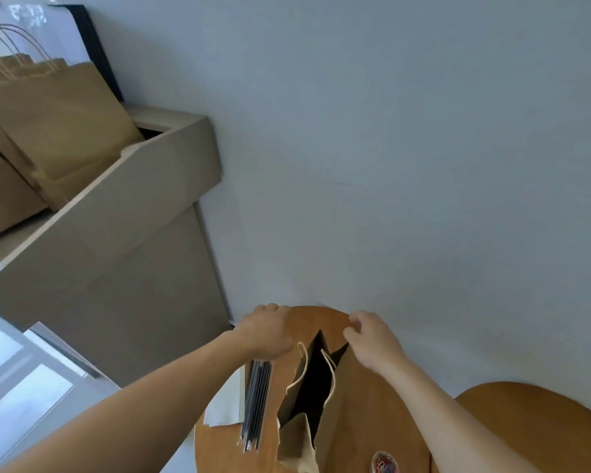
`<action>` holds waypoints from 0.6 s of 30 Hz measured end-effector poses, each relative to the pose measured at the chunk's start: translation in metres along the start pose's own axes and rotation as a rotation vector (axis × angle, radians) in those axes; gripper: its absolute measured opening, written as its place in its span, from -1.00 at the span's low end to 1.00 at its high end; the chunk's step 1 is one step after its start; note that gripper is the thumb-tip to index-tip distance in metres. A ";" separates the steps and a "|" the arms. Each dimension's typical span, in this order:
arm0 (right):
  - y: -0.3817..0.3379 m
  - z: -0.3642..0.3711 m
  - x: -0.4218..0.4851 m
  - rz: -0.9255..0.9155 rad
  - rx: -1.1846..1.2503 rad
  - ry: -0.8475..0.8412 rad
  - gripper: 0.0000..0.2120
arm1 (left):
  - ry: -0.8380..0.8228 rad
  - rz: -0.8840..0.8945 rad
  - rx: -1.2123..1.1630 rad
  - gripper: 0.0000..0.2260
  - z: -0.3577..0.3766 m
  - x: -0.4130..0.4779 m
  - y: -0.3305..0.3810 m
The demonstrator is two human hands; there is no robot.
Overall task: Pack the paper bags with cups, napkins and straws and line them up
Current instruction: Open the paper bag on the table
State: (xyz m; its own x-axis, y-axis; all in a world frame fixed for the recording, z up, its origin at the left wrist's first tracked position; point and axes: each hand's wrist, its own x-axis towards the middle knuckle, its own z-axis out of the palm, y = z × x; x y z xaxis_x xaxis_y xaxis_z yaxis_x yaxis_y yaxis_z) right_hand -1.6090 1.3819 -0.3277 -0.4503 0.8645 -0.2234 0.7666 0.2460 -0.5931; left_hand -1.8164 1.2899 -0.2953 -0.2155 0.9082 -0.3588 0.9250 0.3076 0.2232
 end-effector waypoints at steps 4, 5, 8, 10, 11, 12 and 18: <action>-0.056 -0.018 0.013 -0.146 -0.003 0.012 -0.56 | 0.179 -0.013 0.086 -0.39 -0.061 -0.014 -0.010; -0.072 -0.023 0.016 -0.180 0.001 0.013 -0.56 | 0.226 -0.015 0.086 -0.39 -0.078 -0.017 -0.016; -0.123 -0.037 0.026 -0.277 0.013 0.027 -0.55 | 0.368 -0.035 0.063 -0.40 -0.127 -0.029 -0.036; -0.161 -0.046 0.034 -0.339 0.013 0.049 -0.55 | 0.458 -0.052 0.067 -0.40 -0.159 -0.037 -0.055; -0.181 -0.050 0.037 -0.367 0.013 0.062 -0.54 | 0.501 -0.065 0.069 -0.40 -0.175 -0.041 -0.067; -0.201 -0.053 0.041 -0.394 0.010 0.078 -0.54 | 0.546 -0.080 0.071 -0.40 -0.190 -0.046 -0.079; -0.331 -0.054 0.068 -0.536 -0.067 0.176 -0.54 | 0.734 -0.185 0.009 -0.46 -0.266 -0.068 -0.178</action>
State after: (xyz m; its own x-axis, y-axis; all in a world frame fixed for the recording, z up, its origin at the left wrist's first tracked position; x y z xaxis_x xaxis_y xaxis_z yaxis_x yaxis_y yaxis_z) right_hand -1.8693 1.3831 -0.1047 -0.7058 0.6694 0.2316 0.4815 0.6932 -0.5362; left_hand -2.0495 1.2487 -0.0694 -0.5175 0.7988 0.3068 0.8554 0.4738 0.2092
